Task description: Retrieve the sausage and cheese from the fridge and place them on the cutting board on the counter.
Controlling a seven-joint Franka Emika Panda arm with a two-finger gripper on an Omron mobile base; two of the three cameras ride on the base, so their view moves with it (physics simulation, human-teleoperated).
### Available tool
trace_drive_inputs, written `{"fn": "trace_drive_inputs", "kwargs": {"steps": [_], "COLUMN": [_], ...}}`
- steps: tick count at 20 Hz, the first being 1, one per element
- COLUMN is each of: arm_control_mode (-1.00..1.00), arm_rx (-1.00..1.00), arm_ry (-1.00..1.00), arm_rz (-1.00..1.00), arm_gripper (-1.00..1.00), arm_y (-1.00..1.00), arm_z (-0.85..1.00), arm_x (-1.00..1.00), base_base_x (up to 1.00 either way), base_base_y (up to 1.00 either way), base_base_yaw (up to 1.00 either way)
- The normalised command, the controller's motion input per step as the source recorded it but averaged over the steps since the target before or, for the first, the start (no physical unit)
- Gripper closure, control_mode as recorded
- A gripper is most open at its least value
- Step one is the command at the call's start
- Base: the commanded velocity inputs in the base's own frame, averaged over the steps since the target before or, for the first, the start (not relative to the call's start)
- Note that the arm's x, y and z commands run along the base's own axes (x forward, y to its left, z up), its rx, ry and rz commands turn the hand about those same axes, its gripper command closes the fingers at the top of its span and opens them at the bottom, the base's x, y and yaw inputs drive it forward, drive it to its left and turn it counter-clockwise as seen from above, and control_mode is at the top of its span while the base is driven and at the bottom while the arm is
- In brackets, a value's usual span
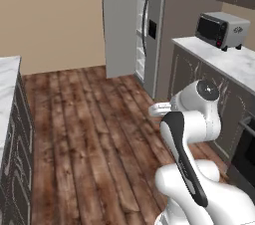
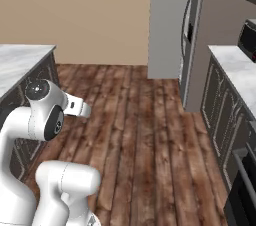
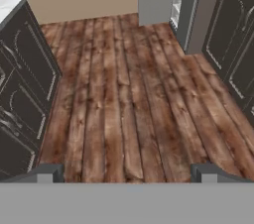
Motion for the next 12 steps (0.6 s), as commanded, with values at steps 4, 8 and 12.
{"fn": "trace_drive_inputs", "kwargs": {"steps": [4, 8, 12], "arm_control_mode": [1.0, 1.0, 1.0], "arm_rx": [0.0, 0.0, 0.0], "arm_ry": [0.0, 0.0, 0.0], "arm_rz": [0.0, 0.0, 0.0], "arm_gripper": [-1.0, -1.0, -1.0], "arm_y": [0.0, 0.0, 0.0], "arm_z": [0.0, 0.0, 0.0], "arm_x": [0.0, 0.0, 0.0], "base_base_x": [1.0, 1.0, 1.0], "base_base_y": [0.2, 0.2, 0.18], "base_base_yaw": [-0.03, -0.04, -0.05]}}
